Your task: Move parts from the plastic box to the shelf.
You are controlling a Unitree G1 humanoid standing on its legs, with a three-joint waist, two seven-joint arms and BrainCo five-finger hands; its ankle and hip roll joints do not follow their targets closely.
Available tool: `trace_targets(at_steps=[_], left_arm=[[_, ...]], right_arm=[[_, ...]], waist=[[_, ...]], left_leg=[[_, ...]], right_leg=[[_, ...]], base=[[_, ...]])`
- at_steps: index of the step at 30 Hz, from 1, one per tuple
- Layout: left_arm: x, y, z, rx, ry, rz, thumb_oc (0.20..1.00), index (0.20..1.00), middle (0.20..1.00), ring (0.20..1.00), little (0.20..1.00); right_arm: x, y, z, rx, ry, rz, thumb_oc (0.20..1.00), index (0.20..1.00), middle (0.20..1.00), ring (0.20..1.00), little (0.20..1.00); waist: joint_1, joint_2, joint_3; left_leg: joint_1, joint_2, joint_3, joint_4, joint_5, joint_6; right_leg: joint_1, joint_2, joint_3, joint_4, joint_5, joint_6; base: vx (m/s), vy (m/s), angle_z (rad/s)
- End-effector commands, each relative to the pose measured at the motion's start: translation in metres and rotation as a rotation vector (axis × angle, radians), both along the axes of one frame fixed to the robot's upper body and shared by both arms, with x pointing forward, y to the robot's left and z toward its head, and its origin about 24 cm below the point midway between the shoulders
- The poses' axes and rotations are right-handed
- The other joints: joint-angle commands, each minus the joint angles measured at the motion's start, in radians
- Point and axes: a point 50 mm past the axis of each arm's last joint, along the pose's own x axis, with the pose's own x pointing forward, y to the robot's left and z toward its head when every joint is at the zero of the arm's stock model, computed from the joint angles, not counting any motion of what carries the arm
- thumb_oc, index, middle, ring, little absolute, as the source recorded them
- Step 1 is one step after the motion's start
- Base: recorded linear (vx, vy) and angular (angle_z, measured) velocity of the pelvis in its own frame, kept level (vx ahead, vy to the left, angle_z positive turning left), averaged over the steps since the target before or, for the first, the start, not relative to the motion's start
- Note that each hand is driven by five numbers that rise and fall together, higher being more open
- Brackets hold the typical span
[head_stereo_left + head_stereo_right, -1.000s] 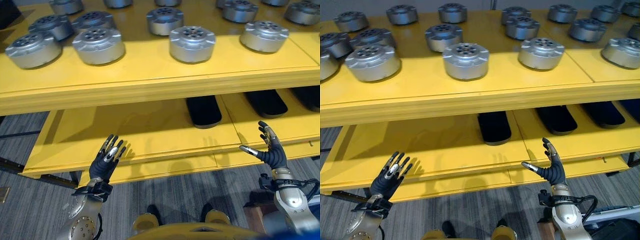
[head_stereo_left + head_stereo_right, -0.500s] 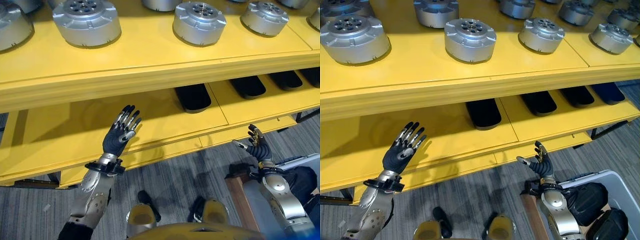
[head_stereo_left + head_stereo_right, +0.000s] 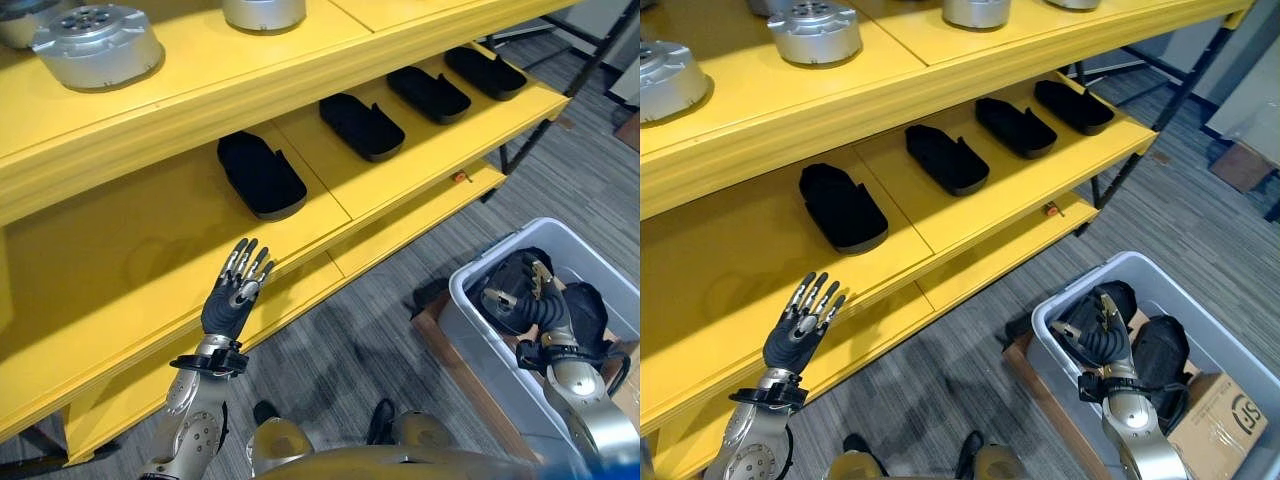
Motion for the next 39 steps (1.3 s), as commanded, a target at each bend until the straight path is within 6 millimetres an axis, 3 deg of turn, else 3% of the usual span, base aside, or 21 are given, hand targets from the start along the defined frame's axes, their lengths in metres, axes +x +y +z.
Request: trace_targets(at_steps=[1, 4, 9, 10, 15, 16, 21, 24, 25, 26, 27, 30, 35, 39], left_arm=[[-0.003, -0.001, 0.042, 0.164, -0.256, -0.103, 1.0, 1.0, 1.0, 1.0, 1.0], [-0.001, -0.012, 0.054, 0.26, -0.33, -0.199, 1.0, 1.0, 1.0, 1.0, 1.0], [0.007, -0.03, 0.069, 0.261, -0.429, -0.34, 1.0, 1.0, 1.0, 1.0, 1.0], [0.014, -0.042, 0.074, 0.289, -0.467, -0.376, 1.0, 1.0, 1.0, 1.0, 1.0], [0.026, -0.058, 0.079, 0.271, -0.479, -0.376, 1.0, 1.0, 1.0, 1.0, 1.0], [0.031, -0.063, 0.08, 0.297, -0.487, -0.341, 1.0, 1.0, 1.0, 1.0, 1.0], [0.041, -0.057, 0.081, 0.289, -0.459, -0.289, 1.0, 1.0, 1.0, 1.0, 1.0], [0.041, -0.054, 0.075, 0.278, -0.419, -0.257, 1.0, 1.0, 1.0, 1.0, 1.0], [0.038, -0.051, 0.07, 0.257, -0.398, -0.254, 1.0, 1.0, 1.0, 1.0, 1.0], [0.037, -0.05, 0.069, 0.253, -0.391, -0.25, 1.0, 1.0, 1.0, 1.0, 1.0], [0.034, -0.049, 0.066, 0.244, -0.376, -0.243, 1.0, 1.0, 1.0, 1.0, 1.0], [0.035, -0.044, 0.062, 0.221, -0.346, -0.224, 1.0, 1.0, 1.0, 1.0, 1.0], [0.031, -0.041, 0.05, 0.276, -0.278, -0.191, 1.0, 1.0, 1.0, 1.0, 1.0], [0.032, -0.038, 0.046, 0.394, -0.256, -0.102, 1.0, 1.0, 1.0, 1.0, 1.0]], right_arm=[[0.016, -0.006, 0.025, -0.003, -0.185, -0.084, 1.0, 1.0, 1.0, 1.0, 1.0], [0.016, -0.01, 0.025, -0.006, -0.191, -0.111, 1.0, 1.0, 1.0, 1.0, 1.0], [0.021, -0.009, 0.023, -0.056, -0.174, -0.092, 1.0, 1.0, 1.0, 1.0, 1.0], [0.025, -0.009, 0.019, -0.071, -0.159, -0.092, 1.0, 1.0, 1.0, 1.0, 1.0], [0.033, -0.007, 0.018, -0.109, -0.16, -0.066, 1.0, 1.0, 1.0, 1.0, 1.0], [0.036, -0.005, 0.02, -0.148, -0.163, -0.032, 1.0, 1.0, 1.0, 1.0, 1.0], [0.034, -0.01, 0.018, -0.167, -0.145, -0.032, 1.0, 1.0, 1.0, 1.0, 1.0], [0.033, -0.01, 0.014, -0.159, -0.133, -0.029, 1.0, 1.0, 1.0, 1.0, 1.0], [0.031, -0.01, 0.012, -0.144, -0.128, -0.019, 1.0, 1.0, 1.0, 1.0, 1.0], [0.031, -0.01, 0.011, -0.131, -0.126, -0.01, 1.0, 1.0, 1.0, 1.0, 1.0], [0.03, -0.007, 0.01, -0.048, -0.126, -0.016, 1.0, 1.0, 1.0, 1.0, 1.0], [0.025, -0.004, 0.005, 0.019, -0.116, -0.062, 1.0, 1.0, 1.0, 1.0, 1.0], [0.022, 0.01, -0.002, 0.114, -0.12, -0.067, 1.0, 1.0, 1.0, 1.0, 1.0], [0.025, 0.023, -0.004, 0.236, -0.115, -0.072, 1.0, 1.0, 1.0, 1.0, 1.0]], waist=[[0.025, -0.039, 0.034], [0.002, -0.028, 0.031], [-0.04, -0.006, 0.025], [-0.064, 0.003, 0.019], [-0.099, 0.014, 0.012], [-0.113, 0.019, 0.007], [-0.126, 0.013, -0.012], [-0.106, 0.007, -0.025], [-0.083, 0.006, -0.036], [-0.072, 0.005, -0.04], [-0.055, 0.001, -0.058], [-0.058, 0.006, -0.072], [-0.035, 0.012, -0.083], [-0.03, 0.016, -0.101]], left_leg=[[-0.038, -0.02, 0.003, 0.027, -0.037, -0.015], [-0.029, -0.009, 0.016, 0.018, -0.028, -0.026], [-0.009, 0.006, 0.05, 0.002, -0.01, -0.039], [0.002, 0.022, 0.069, 0.0, 0.009, -0.052], [0.021, 0.057, 0.1, -0.003, 0.055, -0.079], [0.031, 0.08, 0.101, -0.007, 0.095, -0.105], [0.041, 0.098, 0.043, 0.018, 0.117, -0.125], [0.015, 0.049, -0.143, 0.028, 0.092, -0.109], [-0.019, -0.016, -0.275, 0.023, 0.056, -0.063], [-0.031, -0.057, -0.333, 0.026, 0.027, -0.048], [-0.043, -0.163, -0.384, 0.046, -0.07, -0.004], [-0.032, -0.219, -0.363, 0.025, -0.124, 0.02], [-0.014, -0.252, -0.439, -0.073, -0.096, 0.029], [0.024, -0.262, -0.44, -0.137, -0.086, 0.036]], right_leg=[[0.127, -0.057, -0.035, -0.042, 0.031, 0.061], [0.114, -0.057, -0.028, -0.034, 0.032, 0.06], [0.092, -0.059, -0.011, -0.015, 0.027, 0.057], [0.077, -0.058, -0.004, -0.004, 0.023, 0.052], [0.059, -0.046, 0.017, 0.016, 0.006, 0.039], [0.049, -0.034, 0.035, 0.018, 0.002, 0.029], [0.047, -0.022, 0.087, 0.0, 0.004, 0.018], [0.049, 0.002, 0.178, -0.03, 0.012, 0.011], [0.048, 0.021, 0.245, -0.068, 0.043, 0.006], [0.052, 0.026, 0.276, -0.086, 0.051, 0.008], [0.058, 0.03, 0.311, -0.143, 0.088, 0.02], [0.063, 0.034, 0.312, -0.171, 0.108, 0.035], [0.078, 0.057, 0.345, -0.19, 0.109, 0.05], [0.086, 0.058, 0.349, -0.212, 0.117, 0.06]], base=[[-0.03, -0.052, -0.12], [-0.06, -0.049, -0.03], [-0.04, -0.045, -0.3], [-0.04, -0.099, -0.36], [0.0, -0.132, -0.41], [0.03, -0.161, -0.56], [0.04, -0.114, -0.6], [0.1, -0.043, -0.85], [0.11, -0.02, -1.06], [0.16, -0.036, -1.47], [0.14, -0.021, -1.29], [0.09, 0.011, -0.75], [0.07, 0.05, -0.09], [0.02, 0.161, -0.45]])
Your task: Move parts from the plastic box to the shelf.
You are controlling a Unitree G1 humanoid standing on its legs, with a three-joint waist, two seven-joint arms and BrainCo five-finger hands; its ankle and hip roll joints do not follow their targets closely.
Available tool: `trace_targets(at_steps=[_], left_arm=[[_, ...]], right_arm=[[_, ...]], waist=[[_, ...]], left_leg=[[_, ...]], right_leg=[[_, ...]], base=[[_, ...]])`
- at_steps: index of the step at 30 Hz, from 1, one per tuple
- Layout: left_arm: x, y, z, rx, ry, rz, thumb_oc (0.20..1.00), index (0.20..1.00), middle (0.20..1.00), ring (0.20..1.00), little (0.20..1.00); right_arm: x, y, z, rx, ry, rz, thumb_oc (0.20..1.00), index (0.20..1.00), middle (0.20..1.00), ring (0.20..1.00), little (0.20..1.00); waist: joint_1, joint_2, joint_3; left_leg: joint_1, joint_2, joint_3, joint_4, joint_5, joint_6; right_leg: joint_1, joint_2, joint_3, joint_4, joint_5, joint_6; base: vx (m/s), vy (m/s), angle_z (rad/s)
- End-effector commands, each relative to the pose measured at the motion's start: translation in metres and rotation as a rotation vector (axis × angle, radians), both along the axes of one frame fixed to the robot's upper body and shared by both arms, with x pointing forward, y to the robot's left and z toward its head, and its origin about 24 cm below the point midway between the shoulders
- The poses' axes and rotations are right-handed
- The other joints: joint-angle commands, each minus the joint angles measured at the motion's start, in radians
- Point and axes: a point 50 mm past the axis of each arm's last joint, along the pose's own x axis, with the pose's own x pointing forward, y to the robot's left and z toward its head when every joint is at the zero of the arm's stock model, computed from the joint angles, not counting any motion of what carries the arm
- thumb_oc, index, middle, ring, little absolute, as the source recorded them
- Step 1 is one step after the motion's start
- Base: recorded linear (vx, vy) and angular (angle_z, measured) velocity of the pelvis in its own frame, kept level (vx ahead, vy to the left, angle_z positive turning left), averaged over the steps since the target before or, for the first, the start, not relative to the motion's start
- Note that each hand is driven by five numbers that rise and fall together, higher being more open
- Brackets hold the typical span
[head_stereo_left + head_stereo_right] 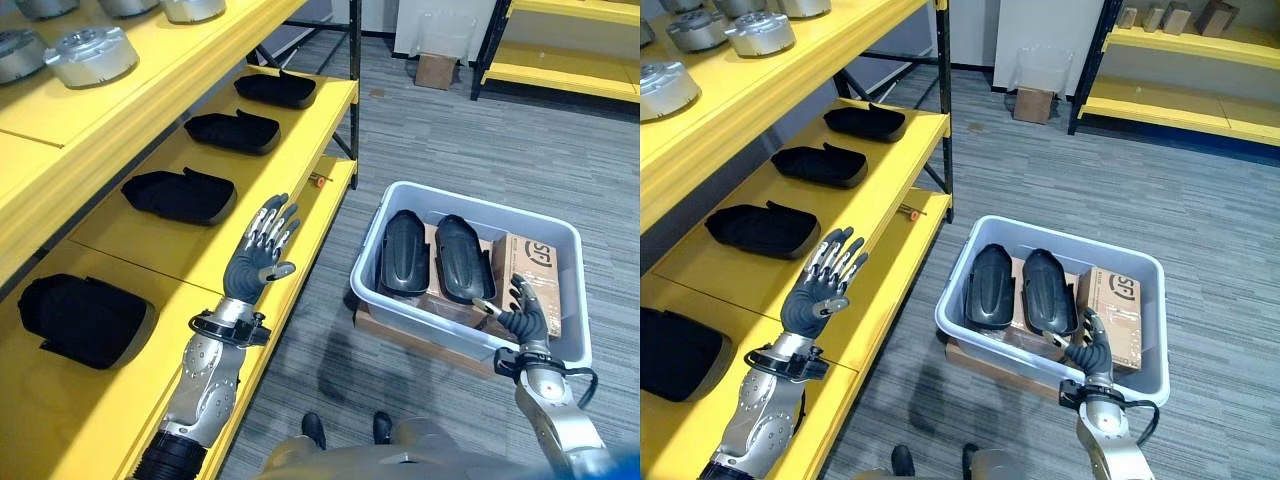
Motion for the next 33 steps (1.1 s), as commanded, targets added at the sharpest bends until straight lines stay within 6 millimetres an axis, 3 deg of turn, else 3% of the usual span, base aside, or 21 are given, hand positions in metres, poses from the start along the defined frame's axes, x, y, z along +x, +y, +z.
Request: trace_targets(at_steps=[1, 9, 12, 14, 16, 18, 19, 21, 23, 24, 25, 29, 31, 32, 33], left_arm=[[0.001, 0.005, 0.014, 0.085, -0.1, 0.068, 1.0, 1.0, 1.0, 1.0, 1.0], [0.007, -0.008, 0.002, 0.086, -0.038, 0.022, 1.0, 1.0, 1.0, 1.0, 1.0], [0.006, -0.019, -0.013, 0.184, 0.027, -0.054, 1.0, 1.0, 1.0, 1.0, 1.0], [0.005, -0.025, -0.016, 0.218, 0.024, -0.1, 1.0, 1.0, 1.0, 1.0, 1.0], [0.004, -0.029, -0.016, 0.26, -0.001, -0.109, 1.0, 1.0, 1.0, 1.0, 1.0], [0.005, -0.025, -0.018, 0.247, 0.012, -0.087, 1.0, 1.0, 1.0, 1.0, 1.0], [0.005, -0.025, -0.018, 0.253, 0.011, -0.083, 1.0, 1.0, 1.0, 1.0, 1.0], [0.01, -0.028, -0.016, 0.278, -0.006, -0.109, 1.0, 1.0, 1.0, 1.0, 1.0], [0.013, -0.029, -0.018, 0.267, 0.016, -0.129, 1.0, 1.0, 1.0, 1.0, 1.0], [0.014, -0.025, -0.023, 0.268, 0.046, -0.1, 1.0, 1.0, 1.0, 1.0, 1.0], [0.013, -0.021, -0.026, 0.275, 0.058, -0.061, 1.0, 1.0, 1.0, 1.0, 1.0], [0.002, 0.001, -0.043, 0.233, 0.167, 0.136, 1.0, 1.0, 1.0, 1.0, 1.0], [-0.008, 0.01, -0.048, 0.183, 0.194, 0.172, 1.0, 1.0, 1.0, 1.0, 1.0], [-0.013, 0.011, -0.05, 0.056, 0.213, 0.147, 1.0, 1.0, 1.0, 1.0, 1.0], [-0.013, 0.008, -0.048, 0.076, 0.183, 0.124, 1.0, 1.0, 1.0, 1.0, 1.0]], right_arm=[[0.01, -0.002, 0.012, 0.063, -0.079, -0.028, 1.0, 1.0, 1.0, 1.0, 1.0], [0.02, 0.017, 0.009, 0.119, -0.075, 0.002, 1.0, 1.0, 1.0, 1.0, 1.0], [0.032, 0.021, 0.016, 0.116, -0.103, 0.022, 1.0, 1.0, 1.0, 1.0, 1.0], [0.039, 0.021, 0.023, 0.103, -0.125, 0.009, 1.0, 1.0, 1.0, 1.0, 1.0], [0.047, 0.022, 0.026, 0.099, -0.122, 0.028, 1.0, 1.0, 1.0, 1.0, 1.0], [0.052, 0.027, 0.024, 0.106, -0.115, 0.07, 1.0, 1.0, 1.0, 1.0, 1.0], [0.053, 0.029, 0.023, 0.112, -0.113, 0.078, 1.0, 1.0, 1.0, 1.0, 1.0], [0.054, 0.033, 0.021, 0.112, -0.112, 0.084, 1.0, 1.0, 1.0, 1.0, 1.0], [0.054, 0.034, 0.019, 0.114, -0.115, 0.069, 1.0, 1.0, 1.0, 1.0, 1.0], [0.054, 0.036, 0.017, 0.12, -0.103, 0.073, 1.0, 1.0, 1.0, 1.0, 1.0], [0.056, 0.039, 0.015, 0.114, -0.091, 0.089, 1.0, 1.0, 1.0, 1.0, 1.0], [0.053, 0.038, 0.012, 0.088, -0.056, 0.081, 1.0, 1.0, 1.0, 1.0, 1.0], [0.051, 0.035, 0.013, 0.055, -0.052, 0.081, 1.0, 1.0, 1.0, 1.0, 1.0], [0.051, 0.027, 0.02, 0.023, -0.106, 0.064, 1.0, 1.0, 1.0, 1.0, 1.0], [0.053, 0.022, 0.022, -0.006, -0.112, 0.05, 1.0, 1.0, 1.0, 1.0, 1.0]], waist=[[-0.01, -0.011, -0.002], [-0.004, -0.019, -0.012], [0.004, -0.033, -0.016], [0.012, -0.043, -0.015], [0.028, -0.047, -0.005], [0.052, -0.046, 0.012], [0.057, -0.047, 0.016], [0.057, -0.049, 0.034], [0.051, -0.05, 0.04], [0.061, -0.051, 0.042], [0.066, -0.052, 0.043], [0.092, -0.051, 0.057], [0.102, -0.049, 0.065], [0.108, -0.036, 0.077], [0.106, -0.029, 0.086]], left_leg=[[-0.035, 0.034, -0.049, 0.0, -0.011, -0.044], [-0.005, 0.006, -0.018, -0.015, -0.036, -0.018], [0.006, -0.006, -0.006, -0.015, -0.049, -0.009], [0.013, -0.005, 0.009, -0.015, -0.054, -0.005], [0.029, 0.003, 0.06, -0.015, -0.052, -0.005], [0.048, 0.018, 0.112, -0.015, -0.049, -0.005], [0.049, 0.02, 0.116, -0.012, -0.049, -0.001], [0.042, 0.033, 0.1, 0.001, -0.049, 0.019], [0.036, 0.044, 0.081, 0.017, -0.051, 0.022], [0.045, 0.067, 0.097, 0.03, -0.053, 0.01], [0.055, 0.084, 0.112, 0.03, -0.052, -0.002], [0.052, 0.165, 0.112, 0.057, -0.048, -0.065], [0.043, 0.198, 0.136, 0.066, -0.021, -0.086], [0.016, 0.26, 0.121, 0.096, 0.007, -0.114], [0.007, 0.3, 0.115, 0.11, 0.021, -0.126]], right_leg=[[0.099, -0.042, -0.098, -0.188, 0.105, 0.08], [0.107, -0.045, -0.115, -0.186, 0.112, 0.09], [0.117, -0.049, -0.121, -0.208, 0.131, 0.099], [0.121, -0.054, -0.144, -0.216, 0.142, 0.106], [0.115, -0.066, -0.223, -0.169, 0.133, 0.112], [0.111, -0.114, -0.31, -0.101, 0.124, 0.129], [0.105, -0.129, -0.317, -0.084, 0.134, 0.137], [0.058, -0.176, -0.275, -0.016, 0.166, 0.165], [0.058, -0.209, -0.232, -0.027, 0.192, 0.179], [0.075, -0.265, -0.244, -0.063, 0.254, 0.193], [0.076, -0.29, -0.262, -0.085, 0.282, 0.202], [0.125, -0.312, -0.309, -0.185, 0.254, 0.227], [0.127, -0.295, -0.345, -0.179, 0.232, 0.207], [0.112, -0.275, -0.36, -0.115, 0.169, 0.165], [0.097, -0.262, -0.367, -0.072, 0.14, 0.141]], base=[[0.0, 0.217, -0.28], [0.0, 0.13, -0.01], [-0.05, 0.133, -0.09], [-0.05, 0.093, -0.14], [-0.07, 0.039, -0.35], [-0.06, -0.022, -0.9], [-0.11, -0.14, -1.02], [-0.1, -0.245, -0.88], [0.03, -0.346, -0.1], [0.11, -0.459, 0.15], [0.13, -0.514, 0.06], [0.14, -0.531, -0.34], [0.1, -0.443, -0.41], [0.19, -0.539, -0.41], [0.18, -0.482, -0.22]])
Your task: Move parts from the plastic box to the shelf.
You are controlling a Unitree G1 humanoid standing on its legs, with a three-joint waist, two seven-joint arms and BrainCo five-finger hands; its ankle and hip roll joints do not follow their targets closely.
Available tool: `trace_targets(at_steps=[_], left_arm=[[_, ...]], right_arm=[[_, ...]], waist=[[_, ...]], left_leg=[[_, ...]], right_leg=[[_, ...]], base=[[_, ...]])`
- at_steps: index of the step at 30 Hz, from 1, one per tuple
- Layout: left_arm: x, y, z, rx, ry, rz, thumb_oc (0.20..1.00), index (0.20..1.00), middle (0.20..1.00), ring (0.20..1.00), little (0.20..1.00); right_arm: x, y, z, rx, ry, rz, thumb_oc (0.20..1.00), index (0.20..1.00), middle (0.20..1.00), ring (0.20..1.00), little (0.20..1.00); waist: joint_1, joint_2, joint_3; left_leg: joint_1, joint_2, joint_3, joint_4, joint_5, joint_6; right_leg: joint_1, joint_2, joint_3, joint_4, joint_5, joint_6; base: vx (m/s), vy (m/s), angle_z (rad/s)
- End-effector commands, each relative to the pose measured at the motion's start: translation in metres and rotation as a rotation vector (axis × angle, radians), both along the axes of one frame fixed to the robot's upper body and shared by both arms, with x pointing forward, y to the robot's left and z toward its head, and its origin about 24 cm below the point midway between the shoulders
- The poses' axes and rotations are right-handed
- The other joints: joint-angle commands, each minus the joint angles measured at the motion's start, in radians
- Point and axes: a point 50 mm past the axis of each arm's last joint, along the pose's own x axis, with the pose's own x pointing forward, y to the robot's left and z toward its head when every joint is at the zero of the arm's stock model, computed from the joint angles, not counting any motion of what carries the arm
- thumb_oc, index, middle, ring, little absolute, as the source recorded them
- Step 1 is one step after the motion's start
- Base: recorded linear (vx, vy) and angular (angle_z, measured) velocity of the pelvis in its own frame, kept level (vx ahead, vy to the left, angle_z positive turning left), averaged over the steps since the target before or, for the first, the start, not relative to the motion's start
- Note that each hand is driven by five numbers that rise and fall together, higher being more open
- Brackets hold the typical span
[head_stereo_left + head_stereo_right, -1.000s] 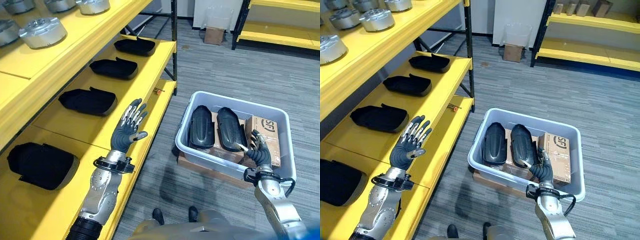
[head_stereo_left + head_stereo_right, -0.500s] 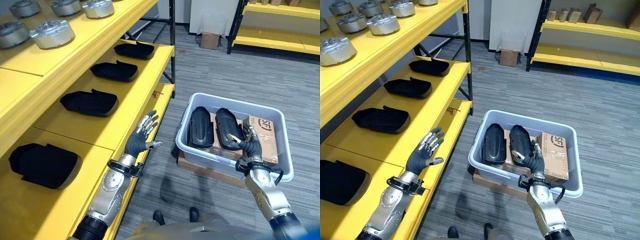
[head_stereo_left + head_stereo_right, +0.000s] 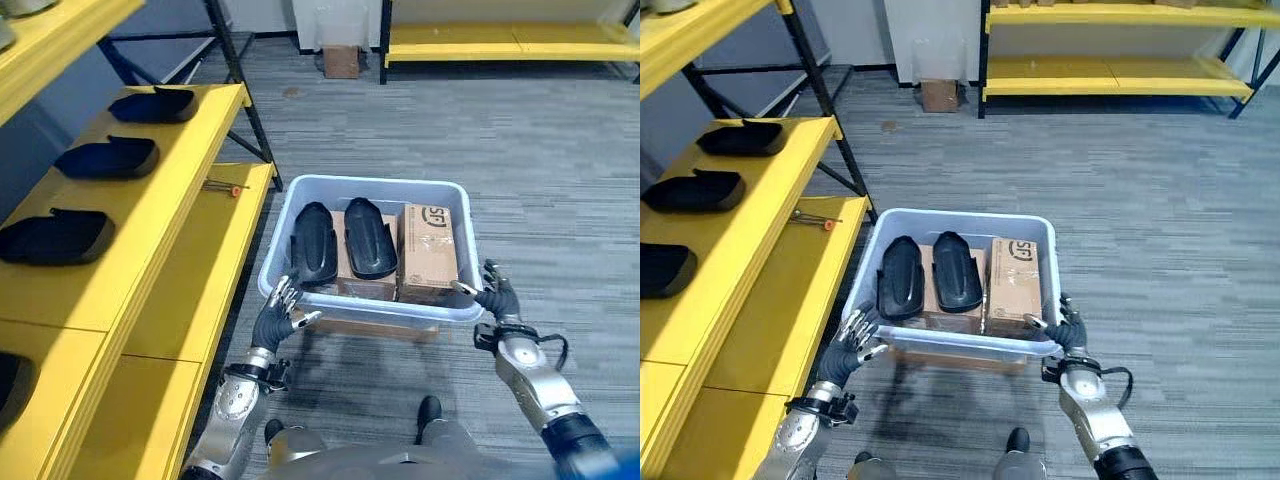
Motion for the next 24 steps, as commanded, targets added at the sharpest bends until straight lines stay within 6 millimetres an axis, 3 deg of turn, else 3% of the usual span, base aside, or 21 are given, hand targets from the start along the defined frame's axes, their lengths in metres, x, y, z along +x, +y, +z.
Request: trace_targets(at_steps=[1, 5, 7, 12, 13, 14, 16, 18, 20, 22, 24], left_arm=[[0.023, 0.019, 0.049, 0.087, -0.265, -0.084, 1.0, 1.0, 1.0, 1.0, 1.0], [0.029, 0.02, 0.055, 0.028, -0.308, -0.054, 1.0, 1.0, 1.0, 1.0, 1.0], [0.037, 0.015, 0.054, -0.155, -0.289, -0.059, 1.0, 1.0, 1.0, 1.0, 1.0], [0.041, 0.019, 0.053, -0.154, -0.267, 0.027, 1.0, 1.0, 1.0, 1.0, 1.0], [0.041, 0.022, 0.053, -0.153, -0.253, 0.059, 1.0, 1.0, 1.0, 1.0, 1.0], [0.041, 0.025, 0.045, -0.289, -0.203, 0.096, 1.0, 1.0, 1.0, 1.0, 1.0], [0.039, 0.024, 0.035, -0.353, -0.132, 0.123, 1.0, 1.0, 1.0, 1.0, 1.0], [0.038, 0.024, 0.036, -0.318, -0.131, 0.12, 1.0, 1.0, 1.0, 1.0, 1.0], [0.031, 0.026, 0.033, -0.25, -0.122, 0.117, 1.0, 1.0, 1.0, 1.0, 1.0], [0.026, 0.027, 0.033, -0.209, -0.12, 0.081, 1.0, 1.0, 1.0, 1.0, 1.0], [0.021, 0.027, 0.032, -0.158, -0.124, 0.044, 1.0, 1.0, 1.0, 1.0, 1.0]], right_arm=[[0.027, 0.021, 0.042, 0.037, -0.257, 0.019, 1.0, 1.0, 1.0, 1.0, 1.0], [0.033, 0.007, 0.05, -0.04, -0.295, 0.017, 1.0, 1.0, 1.0, 1.0, 1.0], [0.038, 0.001, 0.049, -0.065, -0.263, 0.041, 1.0, 1.0, 1.0, 1.0, 1.0], [0.039, -0.005, 0.048, -0.063, -0.246, 0.067, 1.0, 1.0, 1.0, 1.0, 1.0], [0.035, -0.008, 0.046, -0.07, -0.23, 0.066, 1.0, 1.0, 1.0, 1.0, 1.0], [0.032, -0.009, 0.041, -0.08, -0.214, 0.062, 1.0, 1.0, 1.0, 1.0, 1.0], [0.031, -0.007, 0.037, -0.091, -0.207, 0.056, 1.0, 1.0, 1.0, 1.0, 1.0], [0.03, -0.004, 0.038, -0.1, -0.214, 0.069, 1.0, 1.0, 1.0, 1.0, 1.0], [0.028, -0.002, 0.035, -0.095, -0.197, 0.105, 1.0, 1.0, 1.0, 1.0, 1.0], [0.024, -0.004, 0.032, -0.05, -0.186, 0.095, 1.0, 1.0, 1.0, 1.0, 1.0], [0.018, -0.004, 0.028, -0.037, -0.179, 0.093, 1.0, 1.0, 1.0, 1.0, 1.0]], waist=[[0.038, -0.102, 0.012], [0.028, -0.092, 0.022], [0.022, -0.081, 0.04], [0.008, -0.078, 0.048], [0.001, -0.075, 0.054], [0.005, -0.056, 0.067], [0.017, -0.038, 0.075], [0.028, -0.026, 0.08], [0.046, -0.038, 0.084], [0.045, -0.048, 0.082], [0.041, -0.057, 0.071]], left_leg=[[-0.036, -0.052, 0.007, -0.006, -0.105, -0.037], [-0.039, 0.009, -0.006, 0.013, -0.066, -0.071], [-0.067, 0.043, -0.009, 0.052, -0.03, -0.067], [-0.042, 0.011, -0.012, 0.133, -0.101, -0.061], [-0.068, 0.04, 0.027, 0.242, -0.05, -0.086], [-0.16, 0.028, -0.01, 0.279, 0.047, -0.09], [-0.182, -0.006, -0.051, 0.178, 0.091, -0.098], [-0.211, -0.001, -0.084, 0.064, 0.148, -0.109], [-0.212, -0.04, -0.164, 0.028, 0.081, -0.083], [-0.177, -0.06, -0.147, 0.011, 0.007, -0.062], [-0.148, -0.082, -0.141, -0.007, -0.017, -0.054]], right_leg=[[0.036, -0.102, -0.042, 0.087, -0.027, 0.024], [-0.011, -0.09, -0.043, 0.165, -0.074, 0.012], [-0.058, -0.093, -0.038, 0.249, -0.091, -0.013], [-0.08, -0.123, -0.04, 0.356, -0.148, -0.017], [-0.057, -0.123, -0.07, 0.34, -0.16, -0.042], [-0.026, -0.077, -0.07, 0.284, -0.145, -0.069], [-0.012, -0.055, -0.043, 0.254, -0.142, -0.056], [-0.001, -0.048, -0.032, 0.232, -0.138, -0.045], [-0.004, -0.07, 0.001, 0.238, -0.128, -0.026], [-0.005, -0.088, 0.007, 0.249, -0.126, -0.022], [0.003, -0.091, 0.015, 0.232, -0.116, -0.011]], base=[[0.08, -0.288, -0.23], [0.07, -0.188, -0.13], [0.01, -0.246, -0.24], [0.12, -0.139, -0.08], [0.09, -0.031, 0.18], [0.09, 0.015, 0.23], [0.07, 0.189, 0.36], [0.09, 0.257, -0.15], [0.1, 0.246, -0.24], [0.08, 0.251, -0.45], [0.08, 0.208, -0.59]])
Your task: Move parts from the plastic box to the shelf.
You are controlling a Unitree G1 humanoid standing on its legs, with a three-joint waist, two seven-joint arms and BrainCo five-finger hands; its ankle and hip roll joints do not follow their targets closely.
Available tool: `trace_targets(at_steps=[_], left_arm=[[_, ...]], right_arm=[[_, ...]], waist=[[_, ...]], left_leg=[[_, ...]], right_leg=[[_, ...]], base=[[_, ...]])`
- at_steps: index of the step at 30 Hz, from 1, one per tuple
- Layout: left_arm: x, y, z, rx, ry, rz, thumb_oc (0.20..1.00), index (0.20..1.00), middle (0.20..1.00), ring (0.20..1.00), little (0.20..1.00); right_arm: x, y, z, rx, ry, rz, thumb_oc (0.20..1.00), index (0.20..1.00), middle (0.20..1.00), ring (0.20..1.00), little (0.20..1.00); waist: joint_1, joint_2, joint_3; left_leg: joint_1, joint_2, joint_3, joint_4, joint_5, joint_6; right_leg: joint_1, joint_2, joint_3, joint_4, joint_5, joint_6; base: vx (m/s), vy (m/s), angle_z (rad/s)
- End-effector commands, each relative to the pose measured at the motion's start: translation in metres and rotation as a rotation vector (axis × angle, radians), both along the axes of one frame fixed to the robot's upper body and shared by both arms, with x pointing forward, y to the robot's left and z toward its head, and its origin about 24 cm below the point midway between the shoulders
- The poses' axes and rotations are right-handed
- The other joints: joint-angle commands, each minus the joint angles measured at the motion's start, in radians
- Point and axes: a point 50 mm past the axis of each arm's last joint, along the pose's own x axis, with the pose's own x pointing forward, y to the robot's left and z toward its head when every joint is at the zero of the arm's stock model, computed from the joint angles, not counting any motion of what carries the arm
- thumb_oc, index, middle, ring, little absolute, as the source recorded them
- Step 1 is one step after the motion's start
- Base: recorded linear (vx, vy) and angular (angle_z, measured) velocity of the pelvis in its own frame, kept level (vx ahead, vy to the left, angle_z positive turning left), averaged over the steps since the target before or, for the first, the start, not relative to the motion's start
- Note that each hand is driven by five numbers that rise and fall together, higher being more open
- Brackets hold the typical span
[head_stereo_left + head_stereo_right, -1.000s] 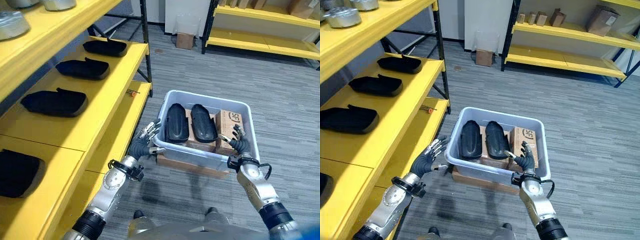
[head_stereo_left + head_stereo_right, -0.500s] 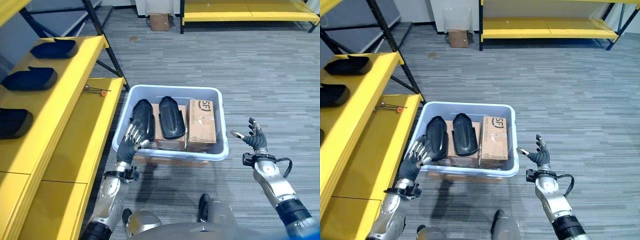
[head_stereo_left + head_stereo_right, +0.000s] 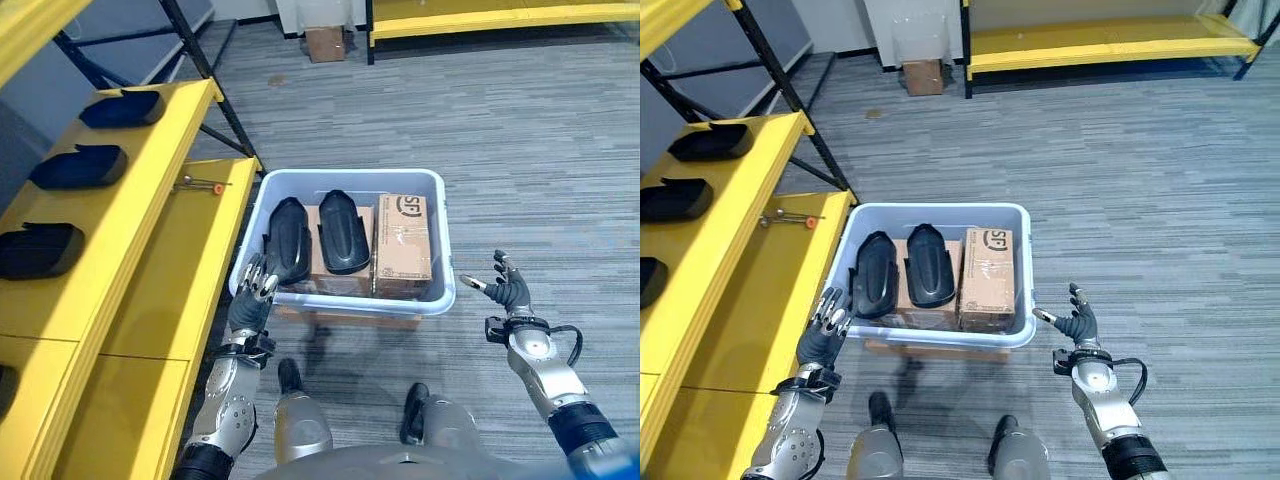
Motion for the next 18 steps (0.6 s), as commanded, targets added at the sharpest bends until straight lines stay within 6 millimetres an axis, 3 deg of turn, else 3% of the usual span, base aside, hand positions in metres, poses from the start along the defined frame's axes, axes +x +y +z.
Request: trace_targets(at_steps=[1, 9, 18], left_arm=[[-0.001, 0.009, 0.032, 0.137, -0.173, -0.079, 1.0, 1.0, 1.0, 1.0, 1.0], [0.002, 0.006, 0.034, 0.143, -0.183, -0.145, 1.0, 1.0, 1.0, 1.0, 1.0], [0.01, -0.002, 0.05, 0.221, -0.245, -0.23, 1.0, 1.0, 1.0, 1.0, 1.0]], right_arm=[[0.004, 0.008, 0.019, 0.04, -0.126, 0.043, 1.0, 1.0, 1.0, 1.0, 1.0], [0.006, 0.018, 0.019, 0.048, -0.132, 0.08, 1.0, 1.0, 1.0, 1.0, 1.0], [0.028, 0.018, 0.064, -0.042, -0.329, 0.134, 1.0, 1.0, 1.0, 1.0, 1.0]], waist=[[-0.005, -0.035, -0.013], [0.009, -0.069, -0.023], [0.043, -0.07, 0.014]], left_leg=[[0.052, -0.016, 0.021, -0.012, 0.022, -0.008], [0.094, -0.04, 0.045, -0.038, -0.008, 0.004], [0.049, -0.033, 0.036, -0.03, -0.004, 0.004]], right_leg=[[0.098, -0.091, 0.011, -0.049, 0.066, 0.089], [0.136, -0.094, 0.006, -0.156, 0.129, 0.128], [0.116, -0.079, -0.004, -0.136, 0.103, 0.121]], base=[[0.1, 0.151, -0.19], [0.08, 0.05, 0.08], [0.02, -0.011, 0.03]])
